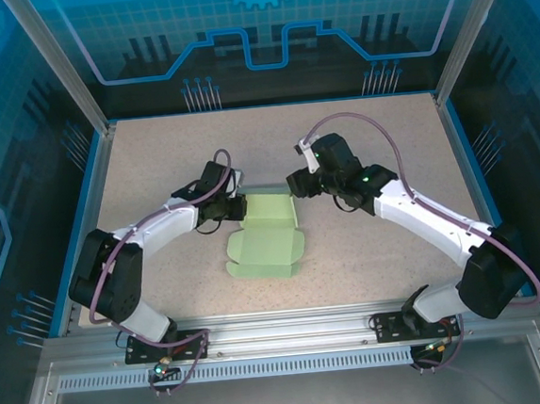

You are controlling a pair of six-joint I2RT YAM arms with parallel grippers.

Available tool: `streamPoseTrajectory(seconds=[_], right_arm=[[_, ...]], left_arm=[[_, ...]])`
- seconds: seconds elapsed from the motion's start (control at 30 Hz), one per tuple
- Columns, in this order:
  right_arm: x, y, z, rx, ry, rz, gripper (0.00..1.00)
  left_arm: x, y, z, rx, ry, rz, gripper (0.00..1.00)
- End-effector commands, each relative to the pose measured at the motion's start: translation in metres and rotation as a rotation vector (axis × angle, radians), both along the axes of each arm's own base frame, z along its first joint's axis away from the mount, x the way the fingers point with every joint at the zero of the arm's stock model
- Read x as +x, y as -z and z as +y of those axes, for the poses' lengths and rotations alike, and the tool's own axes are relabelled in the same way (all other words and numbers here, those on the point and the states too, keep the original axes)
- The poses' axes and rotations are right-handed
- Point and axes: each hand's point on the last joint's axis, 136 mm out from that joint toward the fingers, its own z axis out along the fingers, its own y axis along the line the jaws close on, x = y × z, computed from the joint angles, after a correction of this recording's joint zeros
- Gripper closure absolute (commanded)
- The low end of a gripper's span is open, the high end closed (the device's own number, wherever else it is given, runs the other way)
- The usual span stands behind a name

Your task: Fold the paper box

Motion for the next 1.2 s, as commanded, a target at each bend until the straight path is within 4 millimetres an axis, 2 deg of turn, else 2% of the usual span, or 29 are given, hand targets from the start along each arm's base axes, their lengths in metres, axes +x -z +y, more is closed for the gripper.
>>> streamPoseTrajectory(seconds=[0.0, 0.27, 0.57, 0.8, 1.1, 1.17], right_arm=[[0.002, 0.007, -0.006, -0.015, -0.003, 0.006, 0.36], [-0.005, 0.021, -0.021, -0.058, 0.025, 0.017, 0.37], [-0.012, 0.034, -0.034, -0.071, 0.052, 0.039, 0.37], [-0.013, 0.040, -0.037, -0.082, 0.061, 0.047, 0.37], [-0.013, 0.050, -0.040, -0.105, 0.067, 0.060, 0.37], [-0.014, 0.052, -0.040, -0.108, 0.060, 0.066, 0.37]], left_arm=[[-0.024, -0.005, 0.004, 0.036, 0.086, 0.099, 0.87], [-0.031, 0.004, 0.007, 0.112, 0.150, 0.209, 0.87], [-0.021, 0.020, 0.005, 0.194, 0.193, 0.299, 0.86], [-0.011, 0.032, -0.004, 0.229, 0.218, 0.340, 0.77], [0.003, 0.040, -0.016, 0.212, 0.227, 0.347, 0.70], [0.003, 0.039, -0.018, 0.195, 0.233, 0.343, 0.66]])
